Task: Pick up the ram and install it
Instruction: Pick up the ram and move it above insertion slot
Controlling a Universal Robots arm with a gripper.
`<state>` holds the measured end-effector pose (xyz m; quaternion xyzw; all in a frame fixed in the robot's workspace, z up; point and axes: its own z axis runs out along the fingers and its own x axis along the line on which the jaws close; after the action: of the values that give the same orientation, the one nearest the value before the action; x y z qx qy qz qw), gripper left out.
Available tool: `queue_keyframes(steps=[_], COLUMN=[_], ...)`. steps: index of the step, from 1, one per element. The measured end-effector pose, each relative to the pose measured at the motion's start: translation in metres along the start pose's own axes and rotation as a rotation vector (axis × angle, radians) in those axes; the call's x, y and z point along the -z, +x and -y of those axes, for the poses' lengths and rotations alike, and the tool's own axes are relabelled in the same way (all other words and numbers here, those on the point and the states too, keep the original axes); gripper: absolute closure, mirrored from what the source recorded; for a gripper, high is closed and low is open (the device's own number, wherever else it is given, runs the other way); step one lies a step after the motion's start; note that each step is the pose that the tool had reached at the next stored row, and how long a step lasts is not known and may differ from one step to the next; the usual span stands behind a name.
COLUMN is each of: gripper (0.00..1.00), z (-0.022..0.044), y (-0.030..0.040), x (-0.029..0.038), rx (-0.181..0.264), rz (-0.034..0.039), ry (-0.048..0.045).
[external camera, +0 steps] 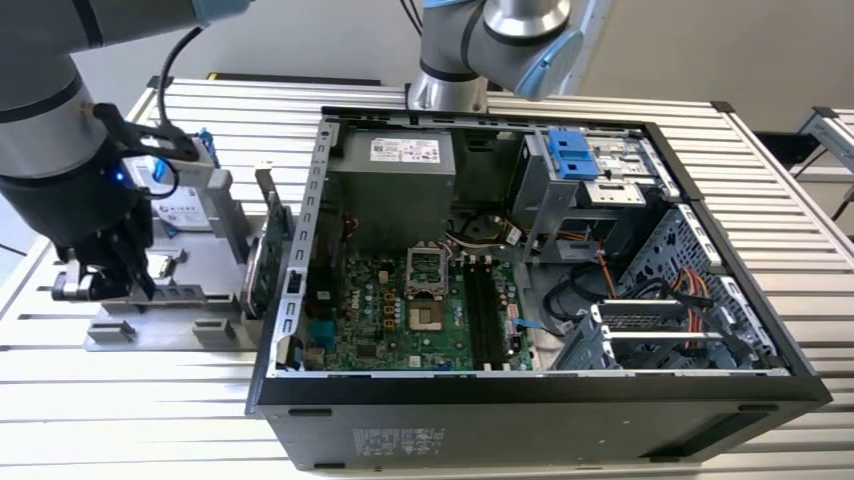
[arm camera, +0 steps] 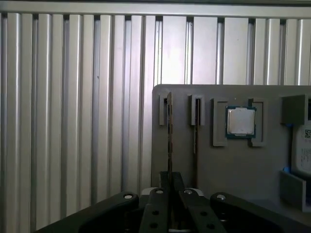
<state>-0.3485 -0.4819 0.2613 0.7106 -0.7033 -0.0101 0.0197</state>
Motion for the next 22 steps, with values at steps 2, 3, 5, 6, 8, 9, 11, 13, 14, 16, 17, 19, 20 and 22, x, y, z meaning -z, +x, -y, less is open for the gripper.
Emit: queue_keyframes(steps=[2, 3, 5, 6, 8, 9, 11, 13, 14, 16, 17, 19, 20, 22], gripper=[1.00, 1.00, 1.00, 1.00, 1.00, 1.00, 1.00, 1.00, 1.00, 1.00, 1.00, 1.00, 1.00, 1.00], z=[-0.0001, -0.0001, -0.0001, -0.0002, -0.0003, -0.0003, -0.0004, -0.0005, -0.0005, -0.0006, -0.0006, -0.0007, -0.0007, -0.0008], y=[0.0000, 0.0001, 0.0001, 0.0001, 0.0001, 0.0001, 0.0001, 0.0002, 0.0002, 0.0002, 0.0002, 0.0002, 0.0002, 0.0003], x=[0.0013, 0.0019, 0.0032, 0.0041, 0.0059, 0.0069, 0.0087, 0.0104, 0.0112, 0.0130, 0.0138, 0.0155, 0.0164, 0.0179], rx=[-0.004, -0.005, -0.007, -0.007, -0.007, -0.007, -0.007, -0.007, -0.007, -0.007, -0.007, -0.007, -0.007, -0.007], rz=[0.0002, 0.0002, 0.0004, 0.0003, 0.0004, 0.0003, 0.0004, 0.0004, 0.0004, 0.0004, 0.0004, 0.0003, 0.0003, 0.0003], ry=[-0.0001, -0.0001, -0.0001, -0.0002, -0.0002, -0.0002, -0.0002, -0.0002, -0.0001, -0.0001, -0.0002, -0.0002, -0.0002, -0.0001])
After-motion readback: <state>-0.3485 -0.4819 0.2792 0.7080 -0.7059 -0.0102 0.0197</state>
